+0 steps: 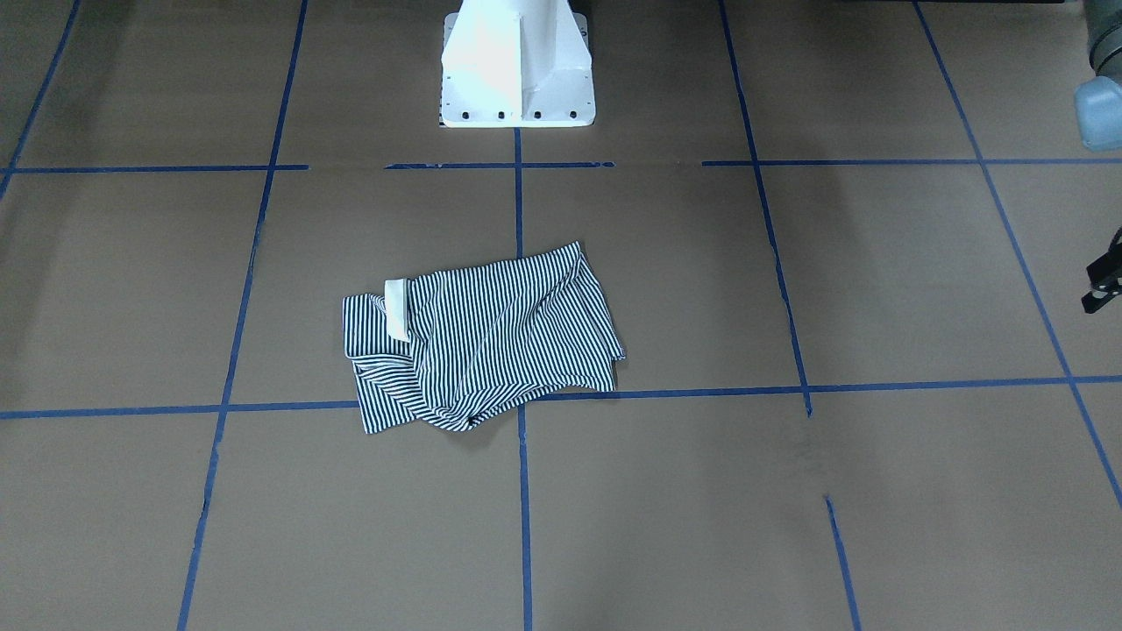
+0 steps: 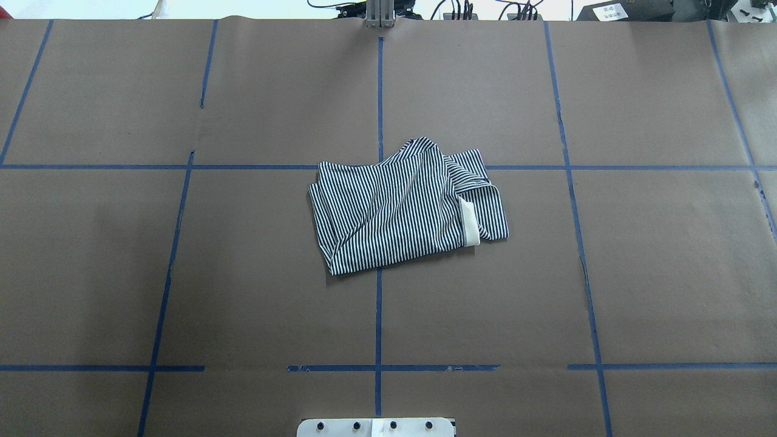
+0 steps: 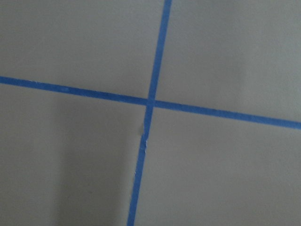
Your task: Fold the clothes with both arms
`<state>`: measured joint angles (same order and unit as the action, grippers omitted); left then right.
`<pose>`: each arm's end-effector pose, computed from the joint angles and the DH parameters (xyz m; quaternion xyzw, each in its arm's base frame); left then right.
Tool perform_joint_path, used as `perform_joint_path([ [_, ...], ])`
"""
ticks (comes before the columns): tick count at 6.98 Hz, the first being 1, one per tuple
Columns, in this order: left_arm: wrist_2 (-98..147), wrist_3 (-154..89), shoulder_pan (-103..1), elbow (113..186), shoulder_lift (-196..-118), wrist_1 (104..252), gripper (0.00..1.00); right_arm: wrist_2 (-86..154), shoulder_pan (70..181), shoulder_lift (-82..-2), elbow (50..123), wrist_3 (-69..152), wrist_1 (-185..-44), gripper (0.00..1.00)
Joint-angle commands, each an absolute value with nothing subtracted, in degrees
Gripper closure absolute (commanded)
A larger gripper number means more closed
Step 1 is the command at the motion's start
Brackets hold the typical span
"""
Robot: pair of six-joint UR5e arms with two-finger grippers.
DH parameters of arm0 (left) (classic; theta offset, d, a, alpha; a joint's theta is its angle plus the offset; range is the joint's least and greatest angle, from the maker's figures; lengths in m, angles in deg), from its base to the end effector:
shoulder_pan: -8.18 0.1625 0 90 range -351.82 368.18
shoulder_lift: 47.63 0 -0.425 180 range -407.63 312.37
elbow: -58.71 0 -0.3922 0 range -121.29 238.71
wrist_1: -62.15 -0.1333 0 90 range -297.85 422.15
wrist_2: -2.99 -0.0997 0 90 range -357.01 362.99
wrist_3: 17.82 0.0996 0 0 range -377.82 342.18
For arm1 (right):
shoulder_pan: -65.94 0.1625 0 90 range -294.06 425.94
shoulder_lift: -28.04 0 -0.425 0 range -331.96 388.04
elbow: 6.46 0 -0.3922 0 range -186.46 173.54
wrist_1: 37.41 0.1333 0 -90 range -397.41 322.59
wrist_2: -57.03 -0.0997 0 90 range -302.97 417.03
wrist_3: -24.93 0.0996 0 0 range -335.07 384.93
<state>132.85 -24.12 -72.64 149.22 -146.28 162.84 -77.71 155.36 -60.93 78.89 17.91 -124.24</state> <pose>0.0225 -0.5746 0.5583 0.1153 0.3545 0.0820 0.9243 0.0581 -0.4988 0.6837 0.0178 -0.3802 -0.0598 0.9228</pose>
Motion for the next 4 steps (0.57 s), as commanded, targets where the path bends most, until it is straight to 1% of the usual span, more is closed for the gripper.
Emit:
perform_joint_path([
  [1, 132.98, -19.49, -78.37, 144.32, -146.07, 157.9, 0.0, -76.91, 156.65, -67.12, 86.48, 23.04, -124.86, 0.0],
  [2, 133.07, -19.23, -80.14, 144.93, -146.16, 154.73, 0.0, -76.91, 156.39, -70.37, 91.92, 28.31, -124.86, 0.0],
  [3, 133.07, -12.44, -82.15, 144.5, -146.07, 154.0, 0.0, -76.83, 155.69, -71.36, 93.8, 28.62, -124.86, 0.0],
  [4, 132.98, -8.11, -83.22, 144.75, -146.33, 149.82, 0.0, -75.17, 153.42, -71.02, 94.43, 28.62, -124.86, 0.0],
])
